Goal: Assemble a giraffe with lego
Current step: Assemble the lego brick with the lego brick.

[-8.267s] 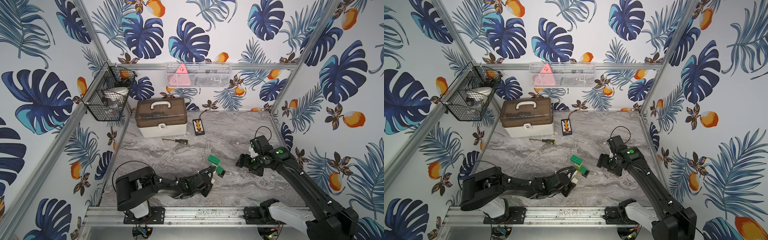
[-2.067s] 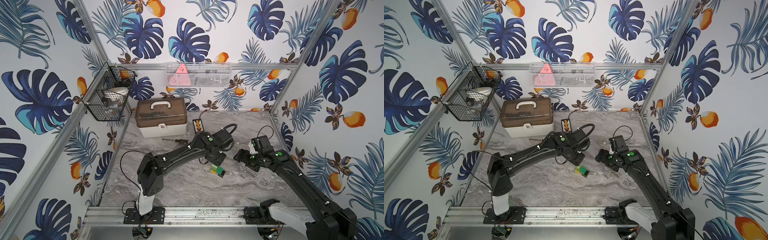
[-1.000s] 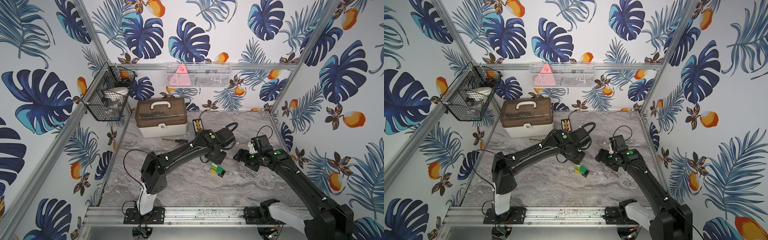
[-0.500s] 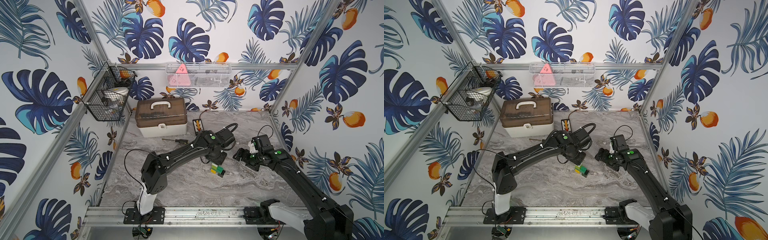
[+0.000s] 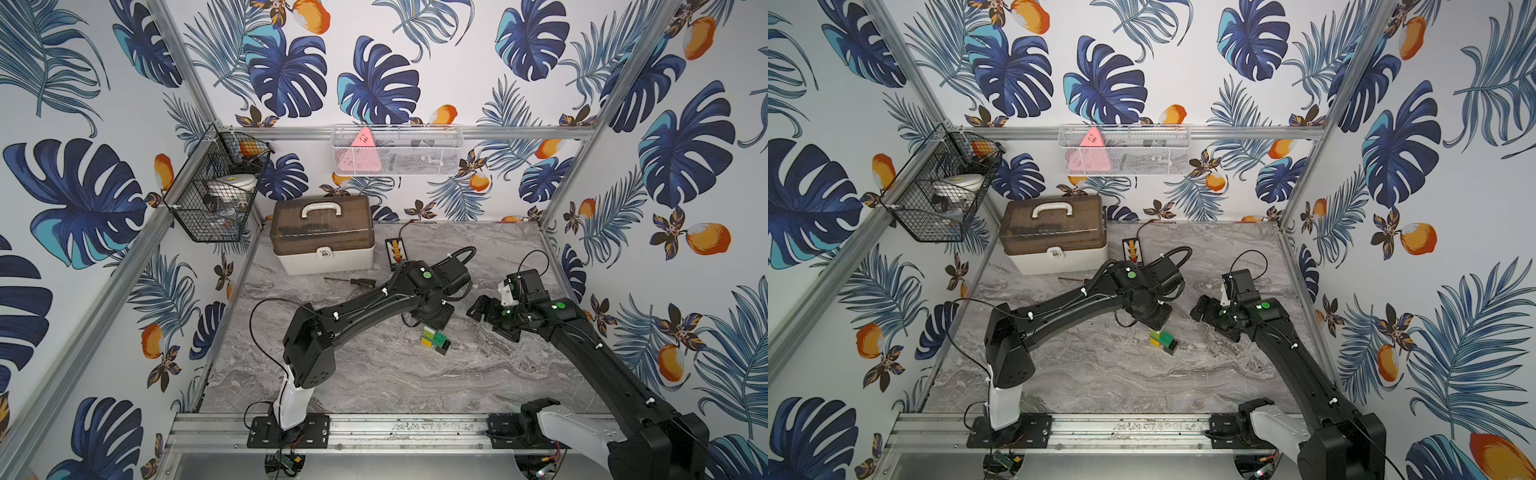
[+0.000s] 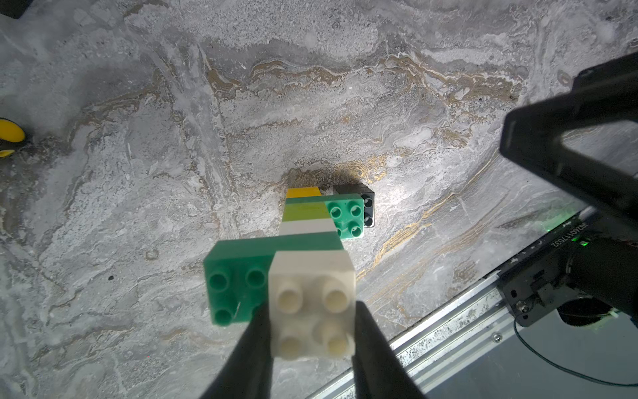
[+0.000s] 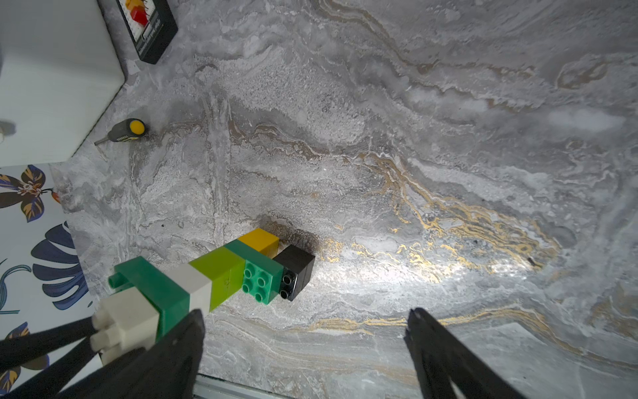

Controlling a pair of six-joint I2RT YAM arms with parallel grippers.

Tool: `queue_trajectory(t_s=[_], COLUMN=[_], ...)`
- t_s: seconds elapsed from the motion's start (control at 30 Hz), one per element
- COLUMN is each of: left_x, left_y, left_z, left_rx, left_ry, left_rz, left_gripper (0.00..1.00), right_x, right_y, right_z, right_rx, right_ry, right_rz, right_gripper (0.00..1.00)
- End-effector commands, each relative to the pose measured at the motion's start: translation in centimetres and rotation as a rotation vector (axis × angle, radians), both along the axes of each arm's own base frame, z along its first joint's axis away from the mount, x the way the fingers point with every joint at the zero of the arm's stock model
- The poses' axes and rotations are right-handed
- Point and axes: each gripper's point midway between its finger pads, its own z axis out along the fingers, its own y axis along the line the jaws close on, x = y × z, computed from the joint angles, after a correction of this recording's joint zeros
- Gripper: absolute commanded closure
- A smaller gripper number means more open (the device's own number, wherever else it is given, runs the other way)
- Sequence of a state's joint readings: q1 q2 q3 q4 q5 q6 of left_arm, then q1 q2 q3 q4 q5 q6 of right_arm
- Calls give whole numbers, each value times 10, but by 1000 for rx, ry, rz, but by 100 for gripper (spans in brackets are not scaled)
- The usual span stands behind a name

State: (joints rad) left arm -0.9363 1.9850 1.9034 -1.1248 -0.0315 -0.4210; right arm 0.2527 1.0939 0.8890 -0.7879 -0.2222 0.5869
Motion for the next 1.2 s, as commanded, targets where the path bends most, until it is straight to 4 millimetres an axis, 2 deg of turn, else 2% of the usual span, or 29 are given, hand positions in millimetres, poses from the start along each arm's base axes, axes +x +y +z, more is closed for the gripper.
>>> queue_trajectory(t_s=[0.0,0.33,0.5,1.0,1.17], left_x=[-8,-12,-16,-10,-14], left_y=[13,13,8,12,16], left_z=[-11,-5,-2,-13,-19], left_rx=[93,92,34,83,111], left_ry=[27,9,20,-8,18], left_rz=[-6,-14,-5,-40,-53], left_gripper=[71,71,71,71,71], right_x=[0,0,-1,-1,-1], right_y=[-1,-2,-2,-3,-4], right_z=[1,2,3,5,6], right_rx=[-5,2,1,3,2], right_ry=[-10,-14,-14,-21,-23], right_rz=[4,-1,-2,2,-3], right_gripper=[6,6,6,6,6])
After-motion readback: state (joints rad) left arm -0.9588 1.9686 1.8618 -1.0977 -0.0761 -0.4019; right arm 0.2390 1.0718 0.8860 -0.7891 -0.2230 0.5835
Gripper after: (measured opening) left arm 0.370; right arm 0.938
